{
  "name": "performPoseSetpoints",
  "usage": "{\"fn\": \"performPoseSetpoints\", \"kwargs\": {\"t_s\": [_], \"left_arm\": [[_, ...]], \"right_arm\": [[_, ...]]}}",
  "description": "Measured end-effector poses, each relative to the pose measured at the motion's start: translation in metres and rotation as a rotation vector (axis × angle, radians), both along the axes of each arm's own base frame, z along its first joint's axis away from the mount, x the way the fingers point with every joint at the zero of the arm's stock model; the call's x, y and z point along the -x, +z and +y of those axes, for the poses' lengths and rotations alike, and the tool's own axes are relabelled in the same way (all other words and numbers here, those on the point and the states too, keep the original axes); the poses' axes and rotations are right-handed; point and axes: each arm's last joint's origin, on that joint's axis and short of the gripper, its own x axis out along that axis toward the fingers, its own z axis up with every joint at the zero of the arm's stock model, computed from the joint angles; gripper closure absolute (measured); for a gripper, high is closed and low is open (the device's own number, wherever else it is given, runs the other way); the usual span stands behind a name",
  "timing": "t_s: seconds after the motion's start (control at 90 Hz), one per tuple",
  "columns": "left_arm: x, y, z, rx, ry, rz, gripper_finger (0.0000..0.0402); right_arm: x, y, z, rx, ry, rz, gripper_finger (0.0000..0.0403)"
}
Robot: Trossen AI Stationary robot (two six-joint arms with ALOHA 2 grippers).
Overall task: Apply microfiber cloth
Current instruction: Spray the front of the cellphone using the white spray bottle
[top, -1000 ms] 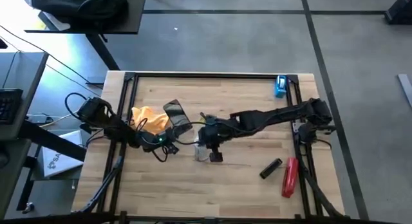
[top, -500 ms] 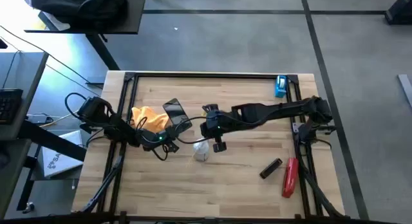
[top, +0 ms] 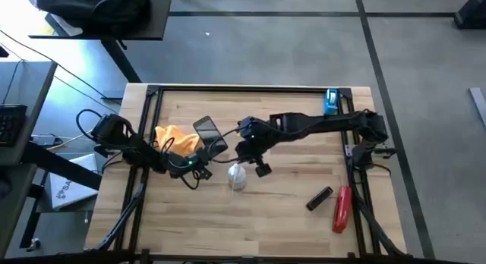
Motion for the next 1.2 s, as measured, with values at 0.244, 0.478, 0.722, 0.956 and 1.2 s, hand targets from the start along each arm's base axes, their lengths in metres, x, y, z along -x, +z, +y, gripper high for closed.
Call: {"fn": "performPoseSetpoints", "kwargs": {"t_s": [0.244, 0.478, 0.722, 0.956, 1.2], "left_arm": [[0.0, 0.0, 0.0, 0.006, 0.004, -0.002, 0.0394], [0.0, 0.0, 0.001, 0.013, 0.018, -0.005, 0.0394], [0.001, 0.0, 0.0, 0.008, 0.032, -0.007, 0.0394], [0.015, -0.006, -0.002, 0.002, 0.035, 0.009, 0.0394], [0.029, -0.007, -0.003, 0.011, 0.026, -0.022, 0.0394]], "right_arm": [[0.007, 0.018, 0.012, 0.065, -0.064, 0.031, 0.0403], [-0.001, 0.024, -0.007, 0.154, -0.06, -0.05, 0.0403], [0.001, 0.01, 0.002, -0.001, -0.035, 0.083, 0.0403], [0.003, 0.009, 0.022, -0.095, -0.111, 0.138, 0.0403], [0.004, 0.01, 0.032, -0.173, -0.191, 0.167, 0.0403]]}}
